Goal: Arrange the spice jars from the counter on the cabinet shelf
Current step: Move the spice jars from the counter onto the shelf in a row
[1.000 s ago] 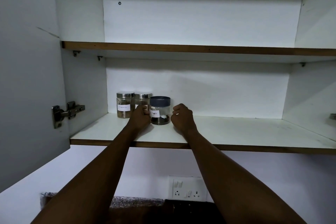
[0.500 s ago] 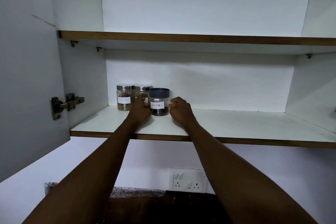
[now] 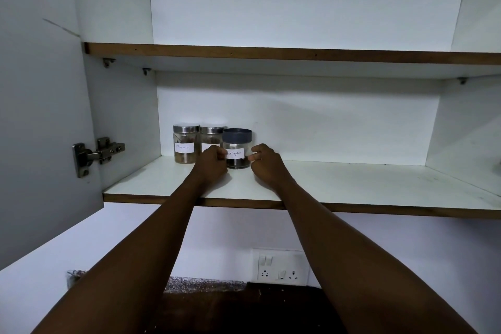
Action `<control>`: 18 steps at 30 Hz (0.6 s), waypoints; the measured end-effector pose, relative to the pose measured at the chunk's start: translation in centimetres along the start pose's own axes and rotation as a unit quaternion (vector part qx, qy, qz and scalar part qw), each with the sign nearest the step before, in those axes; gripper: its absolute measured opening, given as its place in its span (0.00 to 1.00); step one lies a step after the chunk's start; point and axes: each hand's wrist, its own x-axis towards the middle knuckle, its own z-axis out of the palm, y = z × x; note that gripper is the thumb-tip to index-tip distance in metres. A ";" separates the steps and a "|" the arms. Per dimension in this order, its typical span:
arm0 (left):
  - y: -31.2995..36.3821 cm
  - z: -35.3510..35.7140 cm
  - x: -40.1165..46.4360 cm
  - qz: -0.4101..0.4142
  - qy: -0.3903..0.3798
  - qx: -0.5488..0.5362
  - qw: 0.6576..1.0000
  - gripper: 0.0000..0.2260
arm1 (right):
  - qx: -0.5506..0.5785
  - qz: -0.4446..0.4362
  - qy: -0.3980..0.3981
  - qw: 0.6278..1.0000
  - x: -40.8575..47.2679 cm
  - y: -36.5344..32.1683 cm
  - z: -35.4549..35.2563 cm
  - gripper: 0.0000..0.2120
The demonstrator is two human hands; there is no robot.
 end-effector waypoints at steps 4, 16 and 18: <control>0.2 0.2 -0.3 0.009 -0.006 0.015 1.000 0.17 | 0.003 0.036 -0.029 0.999 0.3 0.3 0.2 0.23; 0.0 0.1 -0.2 0.022 -0.027 0.026 0.999 0.19 | -0.035 0.037 -0.083 0.995 0.4 0.4 0.6 0.24; 0.0 0.1 -0.2 0.020 -0.028 0.024 0.999 0.19 | -0.019 0.028 -0.056 0.998 0.3 0.5 0.6 0.24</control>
